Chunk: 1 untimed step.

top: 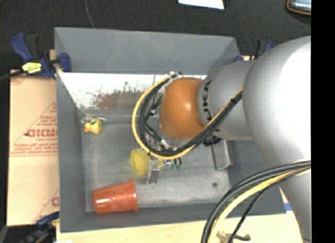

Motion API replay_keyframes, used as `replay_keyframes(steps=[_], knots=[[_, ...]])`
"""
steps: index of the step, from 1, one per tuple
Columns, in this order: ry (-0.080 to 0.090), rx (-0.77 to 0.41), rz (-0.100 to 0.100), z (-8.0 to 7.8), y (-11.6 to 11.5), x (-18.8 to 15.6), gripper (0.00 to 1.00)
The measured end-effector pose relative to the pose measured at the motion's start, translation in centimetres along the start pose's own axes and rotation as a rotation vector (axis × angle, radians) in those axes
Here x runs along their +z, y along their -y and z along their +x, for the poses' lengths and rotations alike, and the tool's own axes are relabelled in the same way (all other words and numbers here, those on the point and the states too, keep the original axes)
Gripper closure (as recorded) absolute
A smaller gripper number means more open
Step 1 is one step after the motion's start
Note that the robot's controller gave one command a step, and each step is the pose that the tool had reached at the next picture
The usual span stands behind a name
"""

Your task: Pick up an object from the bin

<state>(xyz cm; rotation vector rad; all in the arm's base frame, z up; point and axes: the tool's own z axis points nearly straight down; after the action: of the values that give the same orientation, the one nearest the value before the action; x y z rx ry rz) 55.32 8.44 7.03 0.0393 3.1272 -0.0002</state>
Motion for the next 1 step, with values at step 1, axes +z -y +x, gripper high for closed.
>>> replay_keyframes(steps=[1], knots=[[0.002,0.147,-0.005,-0.88,0.39,-0.15,1.0]])
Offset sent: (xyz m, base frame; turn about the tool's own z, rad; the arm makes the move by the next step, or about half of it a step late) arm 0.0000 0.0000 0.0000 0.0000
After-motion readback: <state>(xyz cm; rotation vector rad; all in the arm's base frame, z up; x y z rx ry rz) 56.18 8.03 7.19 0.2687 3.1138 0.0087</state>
